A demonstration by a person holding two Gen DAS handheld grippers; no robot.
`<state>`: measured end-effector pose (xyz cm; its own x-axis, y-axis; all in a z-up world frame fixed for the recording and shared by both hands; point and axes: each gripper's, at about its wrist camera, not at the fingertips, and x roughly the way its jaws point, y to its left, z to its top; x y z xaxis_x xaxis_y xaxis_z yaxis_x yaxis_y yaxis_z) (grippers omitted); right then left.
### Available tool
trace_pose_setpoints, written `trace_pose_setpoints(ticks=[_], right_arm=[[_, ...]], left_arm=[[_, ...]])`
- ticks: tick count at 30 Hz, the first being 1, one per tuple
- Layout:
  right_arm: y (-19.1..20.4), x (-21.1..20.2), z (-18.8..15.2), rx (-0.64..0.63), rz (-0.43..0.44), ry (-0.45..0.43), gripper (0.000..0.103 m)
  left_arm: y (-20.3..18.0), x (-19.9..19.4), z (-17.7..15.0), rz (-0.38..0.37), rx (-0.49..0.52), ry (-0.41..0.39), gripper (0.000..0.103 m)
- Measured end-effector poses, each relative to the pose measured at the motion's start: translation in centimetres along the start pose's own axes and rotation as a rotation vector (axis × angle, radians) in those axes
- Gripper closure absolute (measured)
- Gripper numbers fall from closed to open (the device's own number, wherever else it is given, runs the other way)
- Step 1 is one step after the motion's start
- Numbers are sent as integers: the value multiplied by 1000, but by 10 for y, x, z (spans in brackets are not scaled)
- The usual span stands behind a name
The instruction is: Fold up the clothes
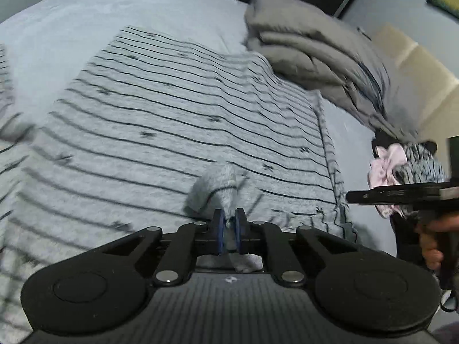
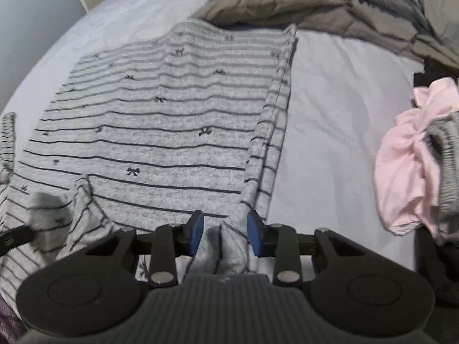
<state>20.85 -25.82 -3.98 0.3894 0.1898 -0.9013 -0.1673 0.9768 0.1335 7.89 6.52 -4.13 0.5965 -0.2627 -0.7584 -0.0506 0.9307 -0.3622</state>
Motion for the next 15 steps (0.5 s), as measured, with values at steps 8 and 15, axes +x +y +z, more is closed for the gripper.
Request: trace_pose_setpoints(ticks=[8,15], right_arm=[[5,25,-1,-15,-59,70,89],[0,19,-4,25,-45,62,93]], left_arm=[[52,-30,-25,88,-47,46,97],[25,8,16,30,75,46,54]])
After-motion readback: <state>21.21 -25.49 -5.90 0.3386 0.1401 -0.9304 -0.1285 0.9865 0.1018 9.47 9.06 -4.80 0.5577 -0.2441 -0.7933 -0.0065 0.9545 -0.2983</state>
